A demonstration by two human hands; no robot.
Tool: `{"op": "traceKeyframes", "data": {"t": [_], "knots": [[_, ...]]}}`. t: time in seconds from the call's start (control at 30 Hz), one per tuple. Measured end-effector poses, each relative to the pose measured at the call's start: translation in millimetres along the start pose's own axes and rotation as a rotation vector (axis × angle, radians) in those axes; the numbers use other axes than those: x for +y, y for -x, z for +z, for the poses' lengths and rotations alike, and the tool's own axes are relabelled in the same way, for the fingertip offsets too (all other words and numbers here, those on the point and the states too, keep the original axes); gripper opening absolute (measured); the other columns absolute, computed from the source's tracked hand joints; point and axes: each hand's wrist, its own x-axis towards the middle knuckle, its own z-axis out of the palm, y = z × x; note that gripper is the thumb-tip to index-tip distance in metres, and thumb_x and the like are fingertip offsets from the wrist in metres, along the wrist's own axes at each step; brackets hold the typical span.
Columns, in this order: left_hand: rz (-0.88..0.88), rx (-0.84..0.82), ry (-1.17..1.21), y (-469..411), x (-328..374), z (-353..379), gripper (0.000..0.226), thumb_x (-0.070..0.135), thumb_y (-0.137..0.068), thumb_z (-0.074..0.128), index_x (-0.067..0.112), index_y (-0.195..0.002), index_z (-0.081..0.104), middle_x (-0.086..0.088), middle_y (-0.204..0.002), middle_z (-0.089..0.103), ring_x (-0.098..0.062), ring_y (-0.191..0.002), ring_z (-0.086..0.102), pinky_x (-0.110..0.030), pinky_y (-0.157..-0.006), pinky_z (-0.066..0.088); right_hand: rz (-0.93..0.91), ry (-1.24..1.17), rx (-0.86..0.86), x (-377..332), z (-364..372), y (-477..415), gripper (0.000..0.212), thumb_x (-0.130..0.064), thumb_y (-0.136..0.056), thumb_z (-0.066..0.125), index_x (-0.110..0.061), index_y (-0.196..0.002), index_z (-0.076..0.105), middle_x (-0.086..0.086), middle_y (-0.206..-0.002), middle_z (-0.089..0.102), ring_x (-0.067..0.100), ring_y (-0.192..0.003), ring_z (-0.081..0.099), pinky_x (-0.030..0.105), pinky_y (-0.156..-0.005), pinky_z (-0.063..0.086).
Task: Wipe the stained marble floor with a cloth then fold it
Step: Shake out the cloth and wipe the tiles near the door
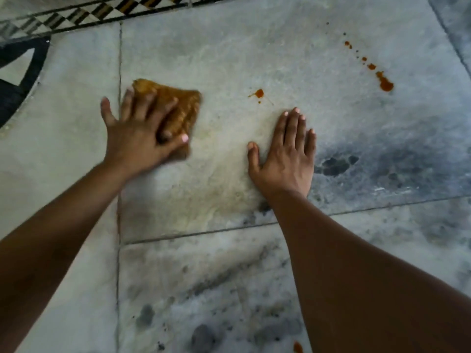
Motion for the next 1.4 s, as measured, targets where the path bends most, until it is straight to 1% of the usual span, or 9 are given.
{"op": "traceKeyframes", "data": {"t": [0.17, 0.3, 0.4, 0.63, 0.8, 0.93, 1.1, 1.23, 1.4], "knots": [[-0.228, -0.053, 0.161, -67, 34, -1, 0.074, 0.073, -0.084, 0.027, 0.042, -0.147, 0.004, 0.000, -0.160, -0.003, -0.029, -0.145, -0.001, -0.060, -0.112, 0.002, -0.006, -0.014, 0.017, 0, 1, 1, 0.079, -0.050, -0.091, 0.026, -0.002, -0.149, 0.001, 0.017, -0.158, -0.001, 0.027, -0.146, -0.002, 0.041, -0.116, -0.007], [-0.004, -0.023, 0.108, -4, 79, 2, 0.068, 0.072, -0.084, 0.026, 0.049, -0.144, 0.004, 0.004, -0.159, 0.000, -0.025, -0.146, 0.000, -0.056, -0.112, 0.006, -0.034, -0.080, -0.009, 1, -8, 2, 0.072, -0.042, -0.094, 0.029, -0.002, -0.149, 0.003, 0.016, -0.158, 0.001, 0.025, -0.146, -0.001, 0.040, -0.118, -0.005], [0.138, -0.019, 0.107, 62, 53, 10, 0.067, 0.073, -0.078, 0.018, 0.055, -0.139, -0.004, 0.008, -0.158, 0.001, -0.021, -0.146, 0.000, -0.053, -0.111, 0.012, -0.064, -0.180, -0.012, 24, -16, 9, 0.068, -0.040, -0.097, 0.028, -0.003, -0.149, 0.005, 0.014, -0.158, 0.002, 0.024, -0.146, -0.001, 0.036, -0.117, -0.005], [-0.330, -0.116, 0.307, -23, 63, -6, 0.059, 0.066, -0.088, 0.029, 0.052, -0.143, 0.013, 0.008, -0.159, -0.003, -0.027, -0.145, -0.004, -0.058, -0.113, 0.001, 0.054, -0.020, 0.051, 125, -34, 24, 0.071, -0.042, -0.095, 0.031, -0.002, -0.149, 0.009, 0.016, -0.158, 0.004, 0.025, -0.146, 0.001, 0.042, -0.118, -0.003], [-0.086, -0.100, 0.274, -57, 167, -11, 0.058, 0.066, -0.086, 0.026, 0.054, -0.142, 0.013, 0.008, -0.159, -0.001, -0.026, -0.146, -0.002, -0.059, -0.111, 0.001, 0.061, -0.001, 0.064, 123, -32, 23, 0.073, -0.045, -0.093, 0.032, -0.004, -0.149, 0.010, 0.015, -0.158, 0.007, 0.025, -0.146, 0.004, 0.042, -0.118, -0.002], [0.195, -0.033, 0.193, 2, 172, -9, 0.060, 0.061, -0.086, 0.026, 0.051, -0.143, 0.011, 0.008, -0.159, 0.002, -0.021, -0.146, 0.001, -0.058, -0.109, 0.008, 0.079, 0.002, 0.034, 123, -37, 24, 0.072, -0.045, -0.094, 0.029, -0.005, -0.150, 0.007, 0.014, -0.158, 0.003, 0.024, -0.146, 0.001, 0.042, -0.119, -0.002], [-0.001, -0.055, 0.159, -14, 124, -8, 0.056, 0.058, -0.091, 0.029, 0.048, -0.144, 0.015, 0.009, -0.159, 0.002, -0.023, -0.146, 0.001, -0.060, -0.111, 0.002, 0.084, 0.015, 0.005, 121, -39, 24, 0.073, -0.047, -0.094, 0.025, -0.007, -0.150, 0.001, 0.013, -0.158, -0.002, 0.023, -0.146, -0.004, 0.042, -0.118, -0.005], [-0.151, -0.051, 0.202, -74, 160, -13, 0.059, 0.060, -0.090, 0.027, 0.046, -0.146, 0.012, 0.005, -0.160, 0.002, -0.027, -0.146, 0.000, -0.060, -0.111, 0.001, 0.082, 0.027, -0.003, 120, -38, 24, 0.074, -0.048, -0.094, 0.025, -0.007, -0.150, 0.000, 0.013, -0.158, -0.003, 0.023, -0.146, -0.004, 0.042, -0.118, -0.006], [0.152, -0.004, 0.145, -18, 208, -12, 0.061, 0.060, -0.089, 0.025, 0.045, -0.146, 0.011, 0.001, -0.159, 0.004, -0.026, -0.146, 0.002, -0.059, -0.111, 0.002, 0.085, 0.028, -0.018, 119, -42, 24, 0.073, -0.047, -0.094, 0.026, -0.007, -0.150, 0.001, 0.013, -0.158, -0.002, 0.023, -0.146, -0.004, 0.043, -0.118, -0.004]]}}
